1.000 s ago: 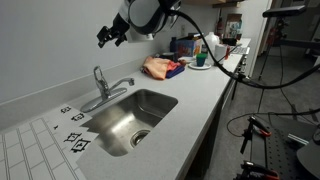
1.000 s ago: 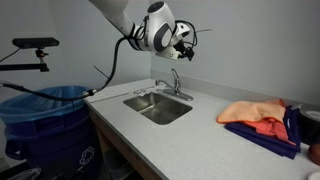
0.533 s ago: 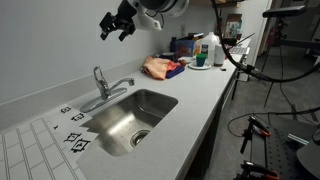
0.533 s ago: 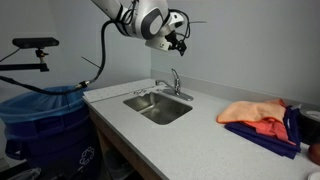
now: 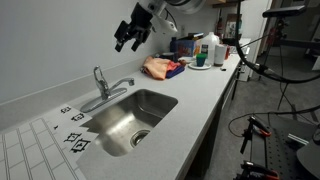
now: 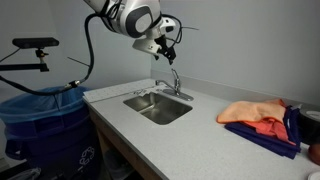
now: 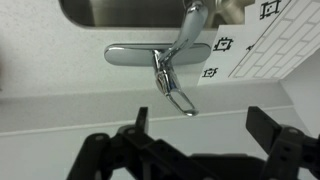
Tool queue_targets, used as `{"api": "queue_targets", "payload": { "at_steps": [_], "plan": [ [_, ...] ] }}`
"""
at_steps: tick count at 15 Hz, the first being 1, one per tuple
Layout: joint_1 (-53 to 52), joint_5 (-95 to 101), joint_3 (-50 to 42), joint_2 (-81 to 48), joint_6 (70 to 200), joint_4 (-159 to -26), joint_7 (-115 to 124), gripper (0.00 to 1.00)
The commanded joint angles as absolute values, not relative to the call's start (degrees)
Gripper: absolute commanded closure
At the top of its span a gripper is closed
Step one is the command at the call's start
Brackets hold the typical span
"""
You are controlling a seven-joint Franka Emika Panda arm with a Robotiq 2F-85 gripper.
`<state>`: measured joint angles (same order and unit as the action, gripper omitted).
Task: Turn the tap
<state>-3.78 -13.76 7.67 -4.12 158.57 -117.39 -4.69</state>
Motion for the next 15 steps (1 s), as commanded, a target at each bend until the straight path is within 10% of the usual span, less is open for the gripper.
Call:
{"api": "queue_targets", "payload": {
  "at_steps": [1, 15],
  "plan": [
    [-2.76, -17.14, 7.52, 2.24, 153.53, -122.68, -9.85, 0.00],
    [-5.64, -18.69, 1.55, 13.13, 148.23, -131.13, -16.37, 0.00]
  ]
}}
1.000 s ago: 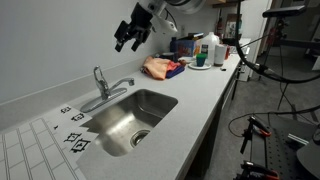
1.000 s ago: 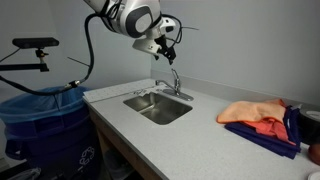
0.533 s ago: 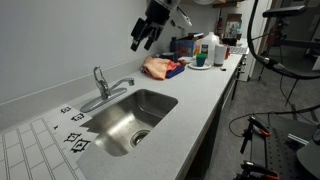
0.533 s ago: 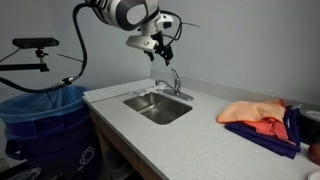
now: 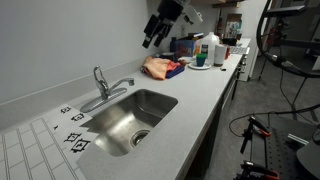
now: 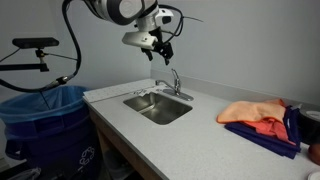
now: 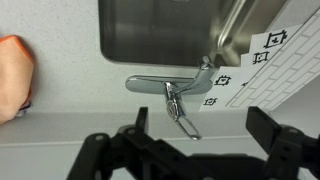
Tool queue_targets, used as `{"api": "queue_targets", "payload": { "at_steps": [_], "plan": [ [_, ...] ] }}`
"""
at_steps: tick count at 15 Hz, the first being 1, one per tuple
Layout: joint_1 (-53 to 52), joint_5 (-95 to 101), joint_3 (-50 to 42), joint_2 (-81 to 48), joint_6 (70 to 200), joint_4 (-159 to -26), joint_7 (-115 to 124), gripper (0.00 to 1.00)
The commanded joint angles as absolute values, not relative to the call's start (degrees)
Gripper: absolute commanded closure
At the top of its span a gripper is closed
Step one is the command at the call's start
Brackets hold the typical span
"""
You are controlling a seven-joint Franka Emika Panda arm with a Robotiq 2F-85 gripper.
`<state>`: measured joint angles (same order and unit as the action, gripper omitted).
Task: Turn the tap
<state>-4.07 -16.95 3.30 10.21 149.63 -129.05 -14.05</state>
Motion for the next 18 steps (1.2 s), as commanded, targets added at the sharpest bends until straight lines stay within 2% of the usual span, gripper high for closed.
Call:
{"api": "queue_targets", "payload": {
  "at_steps": [1, 18],
  "plan": [
    [-5.74, -18.59, 1.37, 13.38, 148.28, -131.36, -16.39, 0.00],
    [-5.43, -16.41, 1.46, 12.11, 149.62, -130.87, -13.81, 0.00]
  ]
}}
